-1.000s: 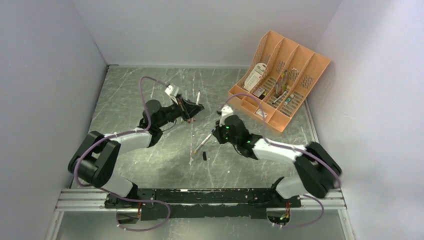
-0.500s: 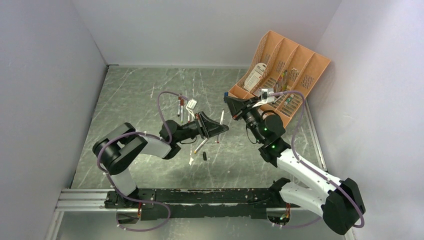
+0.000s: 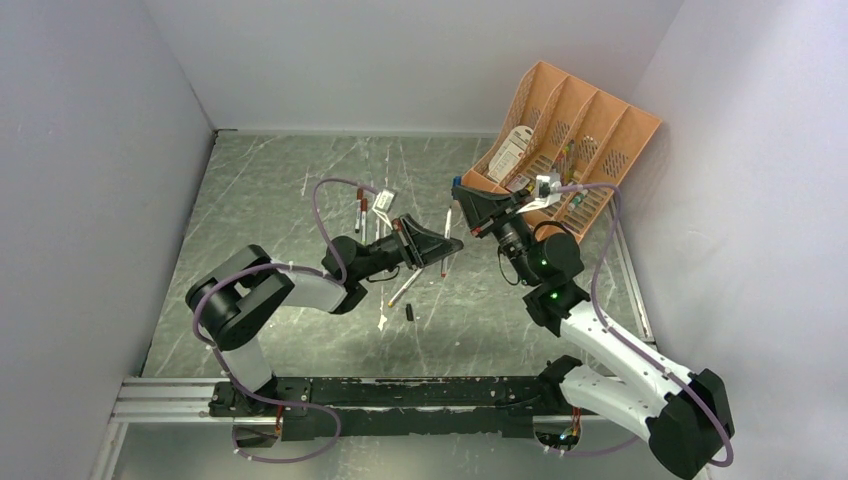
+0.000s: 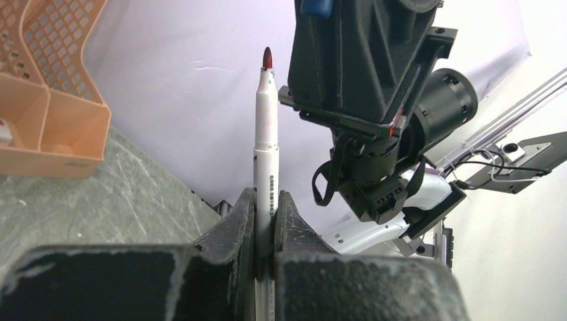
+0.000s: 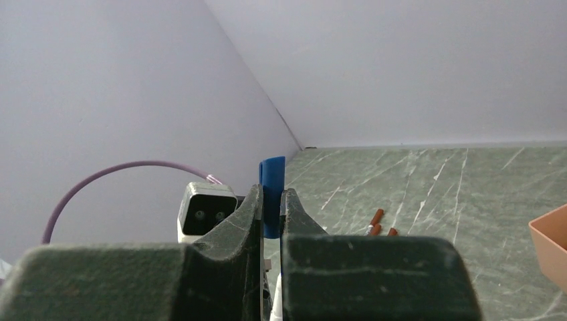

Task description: Insert the pens into the pen caps

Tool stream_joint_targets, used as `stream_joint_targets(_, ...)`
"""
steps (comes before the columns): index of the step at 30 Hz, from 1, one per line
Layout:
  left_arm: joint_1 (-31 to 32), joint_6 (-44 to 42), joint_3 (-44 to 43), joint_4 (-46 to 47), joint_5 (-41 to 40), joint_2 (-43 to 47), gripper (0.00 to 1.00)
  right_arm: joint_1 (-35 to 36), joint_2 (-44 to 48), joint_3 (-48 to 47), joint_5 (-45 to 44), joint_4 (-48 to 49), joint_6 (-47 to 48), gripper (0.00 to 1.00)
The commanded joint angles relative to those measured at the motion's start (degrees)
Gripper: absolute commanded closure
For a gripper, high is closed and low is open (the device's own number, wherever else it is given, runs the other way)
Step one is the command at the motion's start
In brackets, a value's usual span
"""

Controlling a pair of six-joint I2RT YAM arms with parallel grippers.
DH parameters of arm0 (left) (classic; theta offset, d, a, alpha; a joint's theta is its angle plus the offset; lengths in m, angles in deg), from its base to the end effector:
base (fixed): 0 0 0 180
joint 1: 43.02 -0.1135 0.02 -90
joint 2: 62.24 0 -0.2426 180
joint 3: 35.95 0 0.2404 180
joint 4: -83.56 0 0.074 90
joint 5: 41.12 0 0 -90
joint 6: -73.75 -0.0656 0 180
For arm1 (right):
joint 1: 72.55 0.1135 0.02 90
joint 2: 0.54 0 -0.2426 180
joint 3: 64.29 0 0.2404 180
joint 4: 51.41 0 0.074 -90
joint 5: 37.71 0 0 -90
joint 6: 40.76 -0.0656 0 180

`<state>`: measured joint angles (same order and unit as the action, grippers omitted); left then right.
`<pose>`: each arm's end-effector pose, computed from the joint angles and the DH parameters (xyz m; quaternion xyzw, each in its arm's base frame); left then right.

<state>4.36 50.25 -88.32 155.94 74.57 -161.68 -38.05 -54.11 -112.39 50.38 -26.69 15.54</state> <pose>0.2119 -0.2723 0.2337 0.0986 0.5456 -0.7552 0.3497 0.2048 0.1381 0.3318 0.0095 0.5789 0.4491 0.6805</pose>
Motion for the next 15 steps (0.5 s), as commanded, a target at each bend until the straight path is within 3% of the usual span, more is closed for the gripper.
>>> stream_joint_targets(1, 0.77, 0.14, -2.8, 16.88, 0.0, 0.12, 0.93, -0.4, 1.77, 0.27, 0.06, -0.18, 0.23, 1.0)
stream_joint_targets(15, 1.71, 0.63, -4.43, 16.88, 0.65, -0.21, 0.93, -0.4, 2.2, -0.33, 0.55, -1.45, 0.63, 1.0)
